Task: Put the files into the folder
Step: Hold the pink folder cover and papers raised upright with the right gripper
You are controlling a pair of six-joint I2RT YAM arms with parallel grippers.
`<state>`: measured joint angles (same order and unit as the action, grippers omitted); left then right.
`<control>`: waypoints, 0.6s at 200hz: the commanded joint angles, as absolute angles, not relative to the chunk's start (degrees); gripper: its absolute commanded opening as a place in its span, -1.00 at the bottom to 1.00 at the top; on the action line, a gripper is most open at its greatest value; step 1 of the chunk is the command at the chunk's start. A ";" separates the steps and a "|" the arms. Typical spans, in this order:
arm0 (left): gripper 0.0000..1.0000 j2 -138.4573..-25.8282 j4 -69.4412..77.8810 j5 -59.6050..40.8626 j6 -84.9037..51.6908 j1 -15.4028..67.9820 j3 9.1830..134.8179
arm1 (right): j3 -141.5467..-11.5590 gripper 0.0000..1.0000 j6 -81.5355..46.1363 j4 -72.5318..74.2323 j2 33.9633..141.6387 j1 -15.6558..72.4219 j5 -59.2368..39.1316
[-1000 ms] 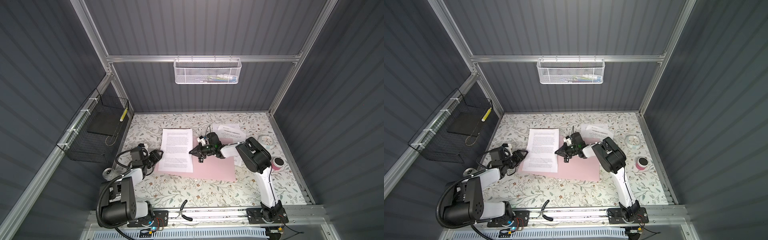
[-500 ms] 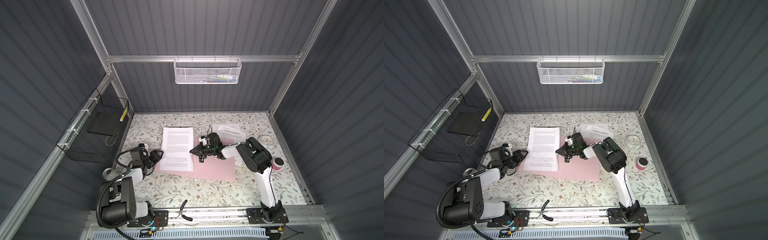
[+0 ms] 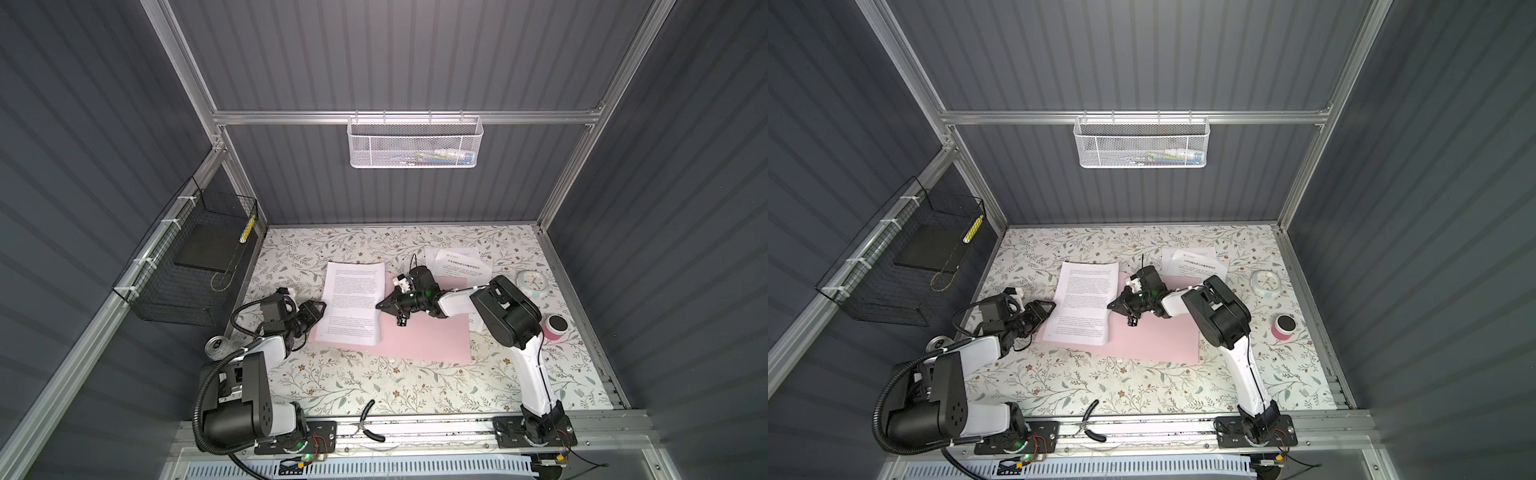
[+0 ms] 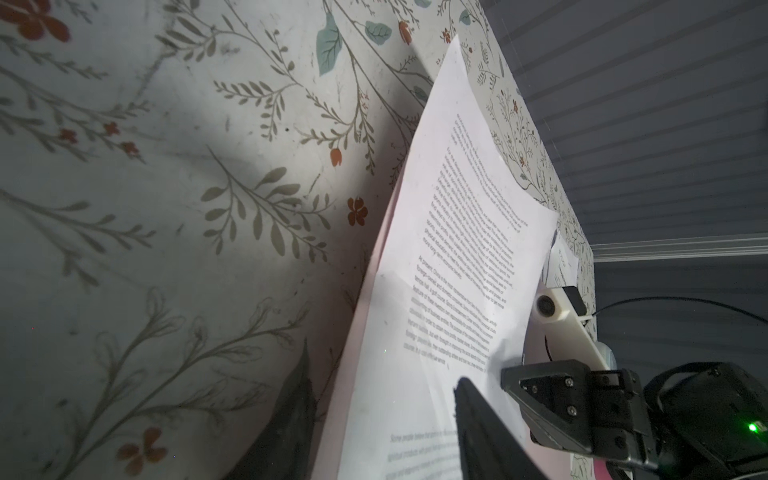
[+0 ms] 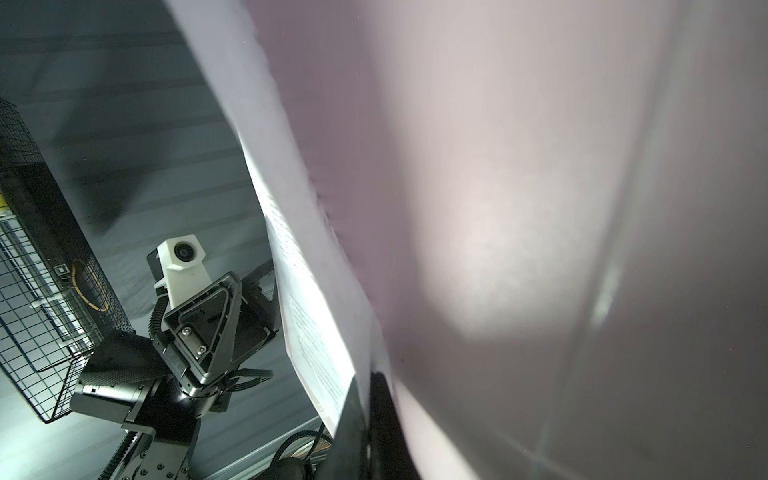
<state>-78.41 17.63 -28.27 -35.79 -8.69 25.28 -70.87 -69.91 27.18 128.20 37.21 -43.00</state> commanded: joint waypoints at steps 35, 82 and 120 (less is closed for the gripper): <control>0.10 -79.20 17.84 -30.50 -36.56 -7.72 25.93 | -69.08 -1.00 -74.13 24.60 128.78 39.20 -42.78; 0.05 -77.75 16.33 -29.40 -36.47 -7.60 25.69 | -69.72 -1.00 -67.66 19.71 125.69 38.29 -40.46; -0.25 -77.47 15.91 -29.07 -36.30 -7.57 25.83 | -69.44 -1.00 -63.32 17.43 123.17 37.07 -39.95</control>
